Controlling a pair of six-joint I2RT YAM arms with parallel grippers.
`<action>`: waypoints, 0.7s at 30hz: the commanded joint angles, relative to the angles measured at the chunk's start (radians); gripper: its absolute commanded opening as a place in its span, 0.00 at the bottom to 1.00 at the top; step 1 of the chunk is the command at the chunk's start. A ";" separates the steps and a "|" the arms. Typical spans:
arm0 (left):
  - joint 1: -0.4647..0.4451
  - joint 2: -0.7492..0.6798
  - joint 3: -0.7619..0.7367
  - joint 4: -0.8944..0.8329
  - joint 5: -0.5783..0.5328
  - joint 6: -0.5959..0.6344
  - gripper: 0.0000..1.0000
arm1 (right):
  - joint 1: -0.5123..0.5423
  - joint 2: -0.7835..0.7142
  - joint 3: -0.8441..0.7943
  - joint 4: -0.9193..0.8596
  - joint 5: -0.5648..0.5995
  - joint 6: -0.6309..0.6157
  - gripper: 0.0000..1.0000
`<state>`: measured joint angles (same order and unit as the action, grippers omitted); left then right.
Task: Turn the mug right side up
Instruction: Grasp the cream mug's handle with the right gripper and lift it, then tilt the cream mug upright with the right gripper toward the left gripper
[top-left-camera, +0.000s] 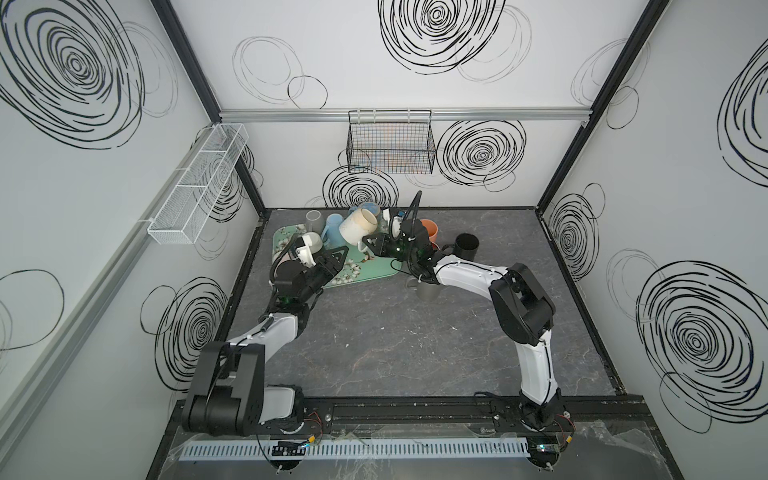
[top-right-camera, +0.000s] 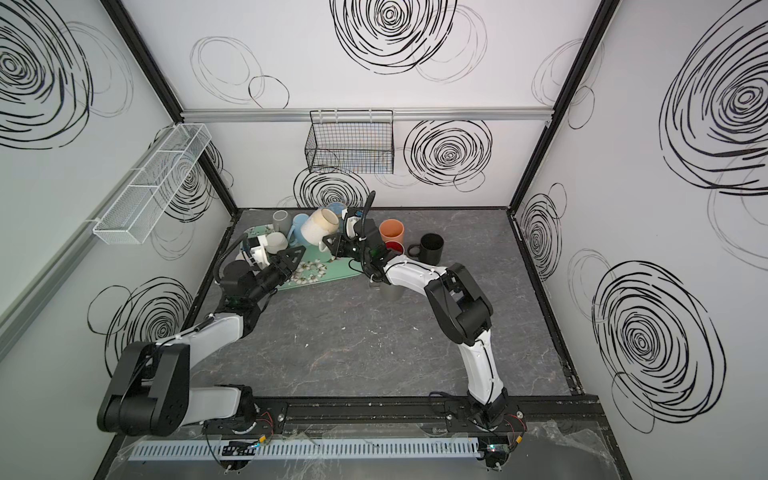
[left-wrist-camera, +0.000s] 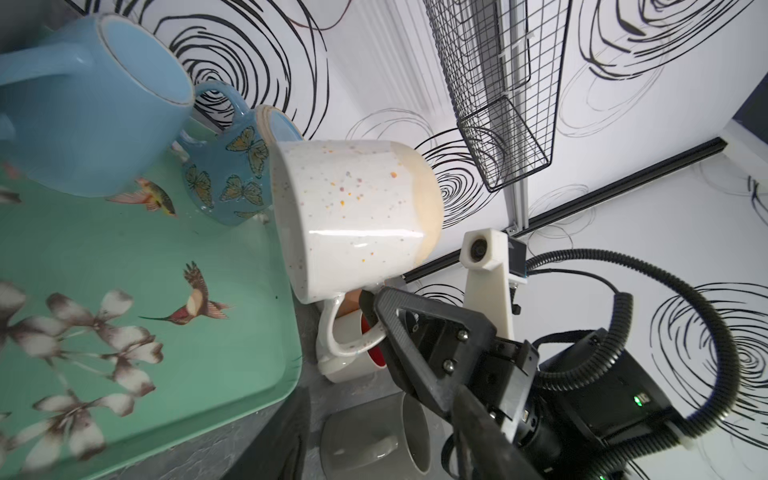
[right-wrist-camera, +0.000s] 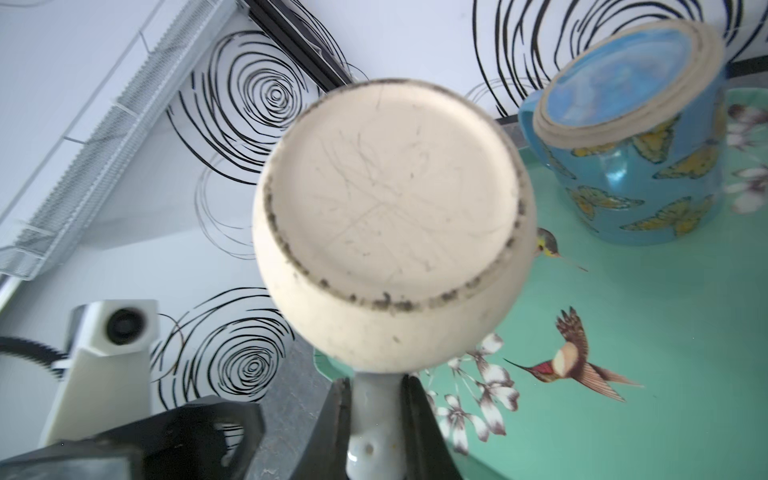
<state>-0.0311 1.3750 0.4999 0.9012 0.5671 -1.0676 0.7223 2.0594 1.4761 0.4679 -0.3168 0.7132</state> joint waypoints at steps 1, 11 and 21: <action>-0.012 0.024 0.007 0.242 0.057 -0.120 0.56 | -0.001 -0.117 0.004 0.223 -0.043 0.062 0.00; -0.026 0.047 0.065 0.240 0.045 -0.169 0.57 | 0.003 -0.128 -0.002 0.309 -0.098 0.193 0.00; -0.047 0.122 0.122 0.360 0.047 -0.268 0.53 | 0.018 -0.130 0.006 0.319 -0.119 0.232 0.00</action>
<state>-0.0715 1.4784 0.5877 1.1404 0.6029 -1.2877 0.7311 1.9999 1.4597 0.6220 -0.4149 0.9348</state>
